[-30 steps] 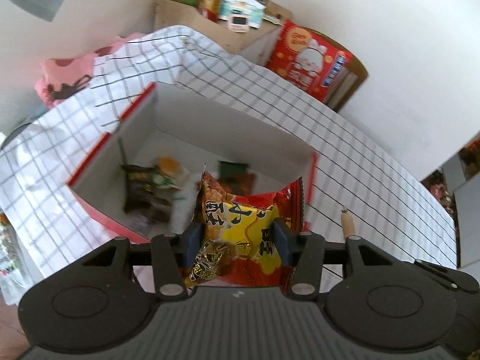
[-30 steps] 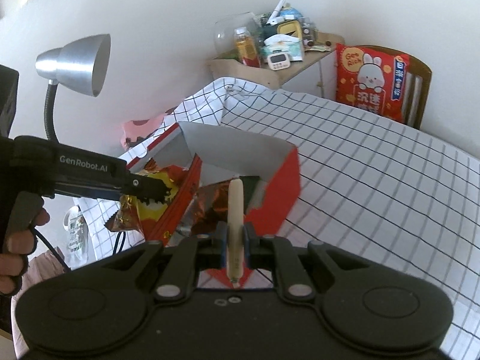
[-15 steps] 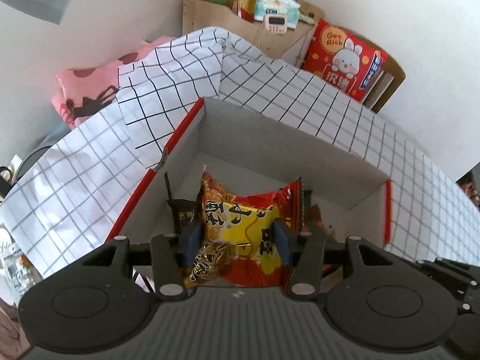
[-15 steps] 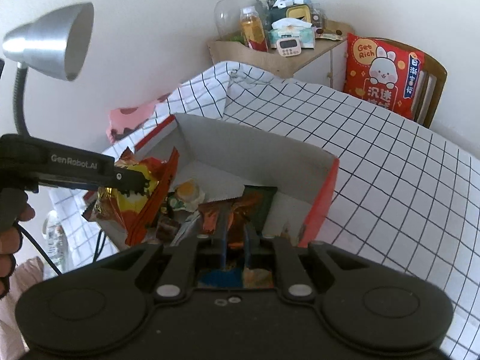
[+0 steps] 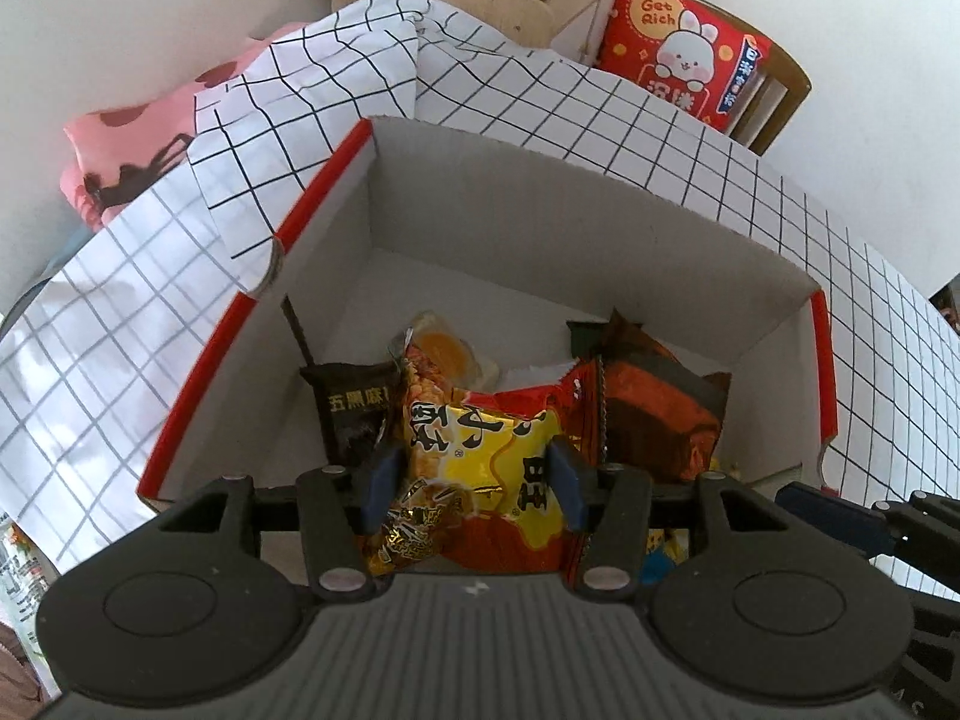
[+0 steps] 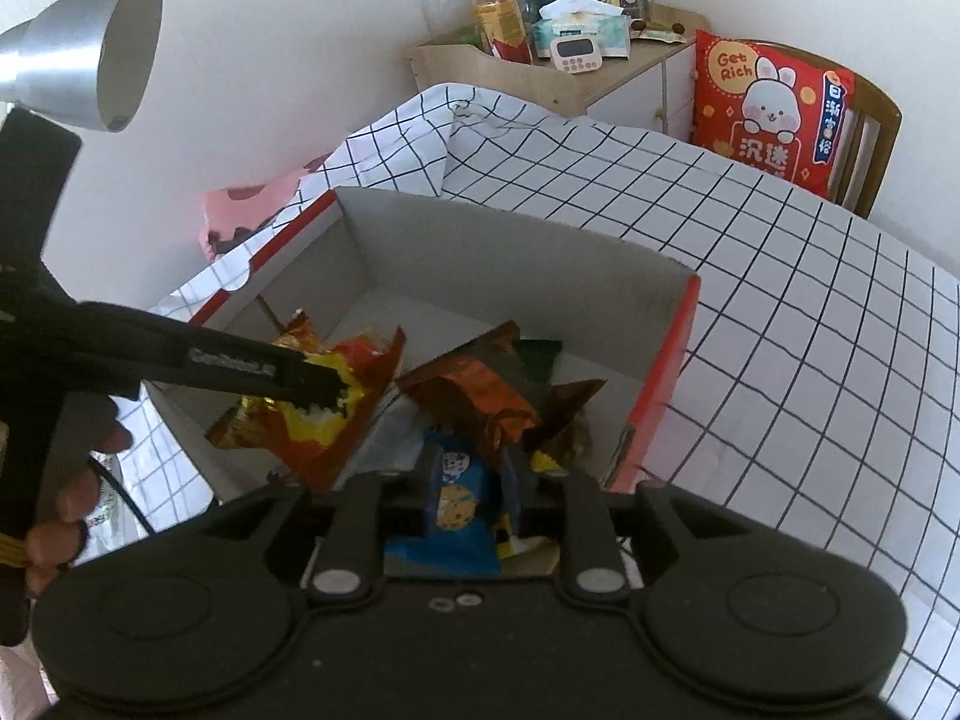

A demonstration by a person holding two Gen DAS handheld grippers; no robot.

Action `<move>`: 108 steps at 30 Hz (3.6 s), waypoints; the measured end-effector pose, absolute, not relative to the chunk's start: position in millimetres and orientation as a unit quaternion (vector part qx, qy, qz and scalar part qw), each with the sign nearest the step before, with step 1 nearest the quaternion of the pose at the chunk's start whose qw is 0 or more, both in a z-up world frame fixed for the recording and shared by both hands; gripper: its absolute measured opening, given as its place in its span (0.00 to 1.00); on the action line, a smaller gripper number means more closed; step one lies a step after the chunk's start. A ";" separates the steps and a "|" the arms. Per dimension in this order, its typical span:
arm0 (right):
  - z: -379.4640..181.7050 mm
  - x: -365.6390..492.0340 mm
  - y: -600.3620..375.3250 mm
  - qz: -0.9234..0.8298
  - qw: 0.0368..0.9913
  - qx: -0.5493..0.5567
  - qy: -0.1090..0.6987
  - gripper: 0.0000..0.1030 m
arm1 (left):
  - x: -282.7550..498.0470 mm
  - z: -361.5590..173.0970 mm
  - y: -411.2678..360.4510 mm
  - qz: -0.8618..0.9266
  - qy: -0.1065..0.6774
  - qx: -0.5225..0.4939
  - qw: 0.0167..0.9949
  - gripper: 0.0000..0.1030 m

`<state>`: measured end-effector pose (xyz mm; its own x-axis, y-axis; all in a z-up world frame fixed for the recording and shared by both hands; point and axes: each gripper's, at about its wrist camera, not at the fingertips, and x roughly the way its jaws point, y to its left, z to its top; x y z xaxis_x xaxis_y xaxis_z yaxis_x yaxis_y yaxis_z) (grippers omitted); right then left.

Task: Organize snacks

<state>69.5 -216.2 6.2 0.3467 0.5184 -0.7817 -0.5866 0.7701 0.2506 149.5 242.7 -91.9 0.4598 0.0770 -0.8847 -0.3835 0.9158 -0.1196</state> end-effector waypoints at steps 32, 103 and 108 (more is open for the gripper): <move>75.7 5.3 -260.1 0.357 0.855 0.018 0.376 0.78 | 65.0 -29.2 207.2 0.108 0.386 -0.110 0.910 0.80; 101.7 -88.5 -308.1 0.237 0.933 0.065 0.264 1.00 | -14.7 14.0 158.7 0.063 0.330 -0.106 0.936 0.99; 100.6 -88.9 -309.4 0.227 0.935 0.064 0.266 1.00 | -14.2 12.7 158.0 0.065 0.334 -0.103 0.935 0.99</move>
<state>-88.9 -309.4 100.6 0.7563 0.4577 -0.4674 -0.3894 0.8891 0.2406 -14.2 158.0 12.7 0.7690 0.0527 -0.6370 -0.1896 0.9705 -0.1487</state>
